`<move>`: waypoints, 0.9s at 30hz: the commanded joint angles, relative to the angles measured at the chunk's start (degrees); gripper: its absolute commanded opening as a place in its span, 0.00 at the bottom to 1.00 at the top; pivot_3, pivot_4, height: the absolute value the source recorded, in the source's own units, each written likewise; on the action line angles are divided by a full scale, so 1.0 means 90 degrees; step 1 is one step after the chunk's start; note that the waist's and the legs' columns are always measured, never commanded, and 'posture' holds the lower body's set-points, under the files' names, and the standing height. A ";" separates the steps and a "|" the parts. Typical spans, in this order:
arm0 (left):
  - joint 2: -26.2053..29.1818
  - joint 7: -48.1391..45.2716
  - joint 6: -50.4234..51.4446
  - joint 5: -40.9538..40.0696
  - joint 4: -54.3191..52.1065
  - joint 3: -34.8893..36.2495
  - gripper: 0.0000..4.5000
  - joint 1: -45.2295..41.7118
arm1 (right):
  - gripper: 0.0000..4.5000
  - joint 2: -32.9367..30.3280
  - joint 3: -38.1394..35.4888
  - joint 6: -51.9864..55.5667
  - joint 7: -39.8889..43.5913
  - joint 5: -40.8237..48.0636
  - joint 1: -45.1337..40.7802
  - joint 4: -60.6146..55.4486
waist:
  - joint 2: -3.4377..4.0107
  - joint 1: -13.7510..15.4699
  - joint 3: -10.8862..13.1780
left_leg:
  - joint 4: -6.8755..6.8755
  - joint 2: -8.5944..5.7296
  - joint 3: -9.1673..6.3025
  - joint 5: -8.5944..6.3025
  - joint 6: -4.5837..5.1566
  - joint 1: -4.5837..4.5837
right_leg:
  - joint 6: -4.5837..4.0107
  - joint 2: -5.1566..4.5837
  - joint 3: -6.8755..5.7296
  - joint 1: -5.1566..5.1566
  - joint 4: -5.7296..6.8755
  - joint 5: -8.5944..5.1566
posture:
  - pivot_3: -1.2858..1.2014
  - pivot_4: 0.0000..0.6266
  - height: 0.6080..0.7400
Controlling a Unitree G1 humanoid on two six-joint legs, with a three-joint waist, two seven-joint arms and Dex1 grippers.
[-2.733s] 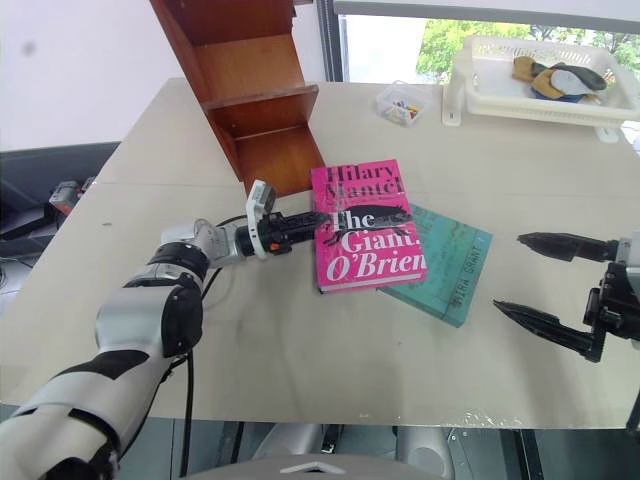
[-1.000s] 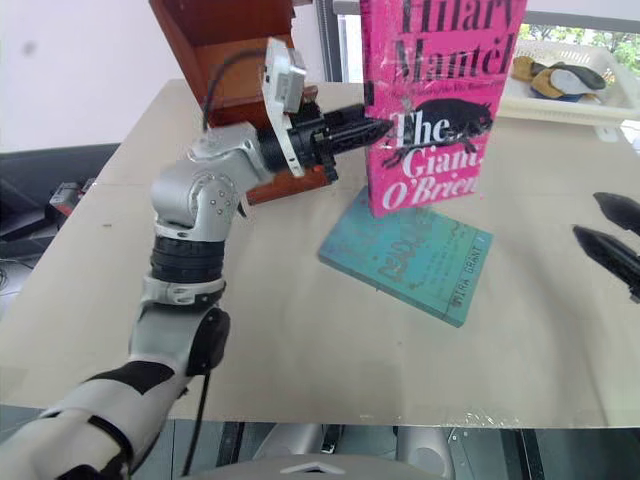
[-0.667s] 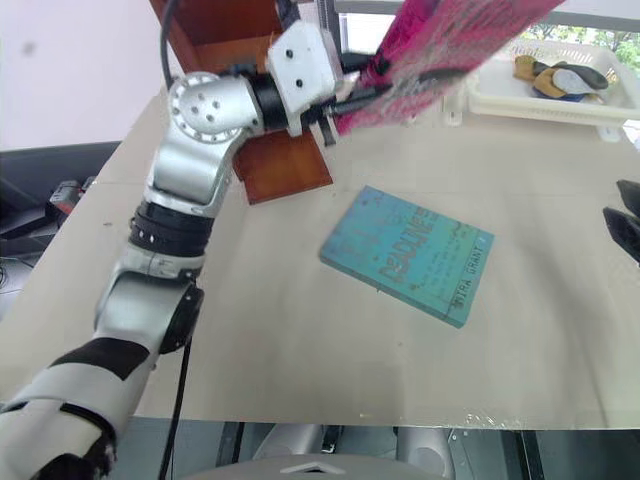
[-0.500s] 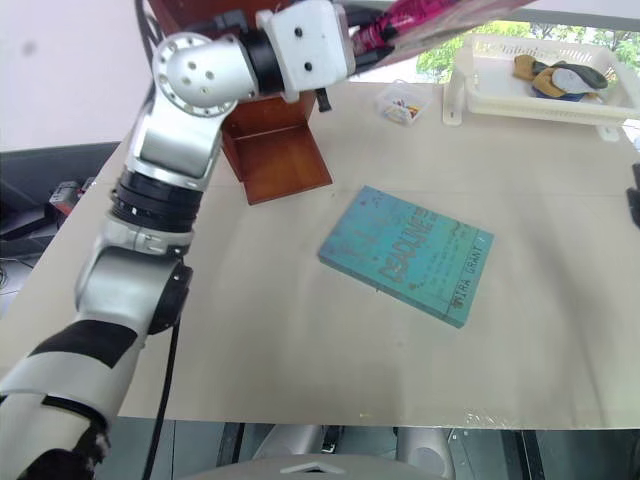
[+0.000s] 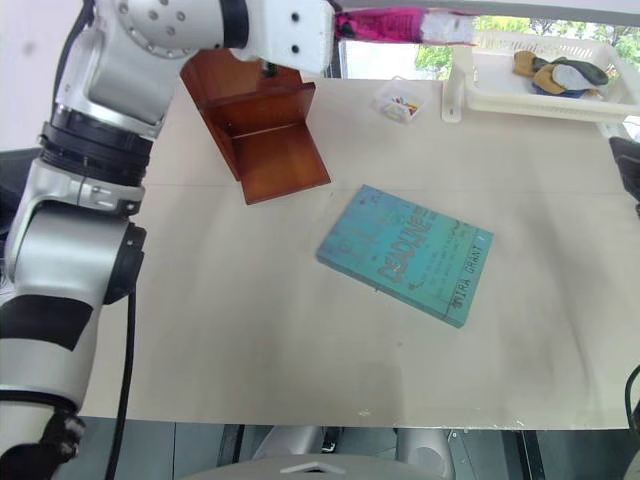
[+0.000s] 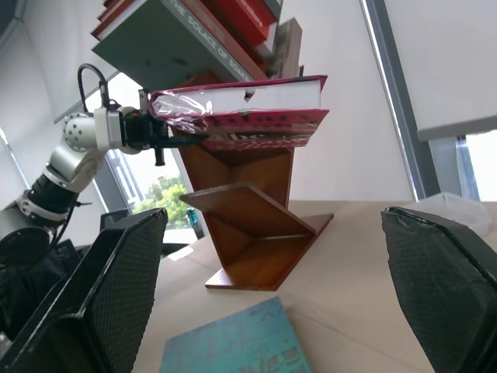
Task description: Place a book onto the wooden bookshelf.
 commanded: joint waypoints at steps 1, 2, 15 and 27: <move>0.0357 -0.0382 0.0656 0.0276 -0.0585 0.0122 0.18 -0.0130 | 1.00 -0.0259 0.0170 -0.0180 0.0481 -0.0113 -0.0454 0.0265 | 0.0001 -0.0042 0.0000 | 0.0000 0.0000 -0.0001 0.0000 0.0000 -0.0005 | 0.0000 -0.0001 -0.0001 -0.0005 0.0000 0.0000 | 0.52 0.24 1.00; 0.0430 -0.0489 0.0797 0.0343 -0.0659 0.0109 0.18 -0.0123 | 1.00 -0.0263 0.0257 -0.0232 0.0481 -0.0159 -0.0584 0.0382 | 0.0002 -0.0081 -0.0001 | 0.0003 0.0000 -0.0003 0.0000 0.0000 -0.0010 | 0.0000 -0.0001 -0.0003 -0.0008 0.0000 0.0000 | 0.52 0.24 1.00; 0.0722 -0.1441 0.2375 0.1161 -0.1256 -0.0043 0.18 -0.0195 | 1.00 -0.0242 0.1132 -0.0675 0.0481 -0.0460 -0.1761 0.1398 | 0.0005 -0.0115 0.0000 | 0.0008 -0.0003 -0.0013 0.0000 0.0000 -0.0038 | 0.0000 -0.0001 -0.0015 -0.0032 0.0001 0.0000 | 0.52 0.24 1.00; 0.1053 -0.2332 0.4103 0.1677 -0.2046 -0.0125 0.18 0.0164 | 1.00 -0.0054 0.1597 -0.0990 0.0481 -0.0698 -0.2583 0.2046 | 0.0006 -0.0242 0.0000 | 0.0009 -0.0004 -0.0017 0.0000 0.0000 -0.0059 | 0.0000 -0.0005 -0.0019 -0.0050 0.0005 0.0000 | 0.52 0.24 1.00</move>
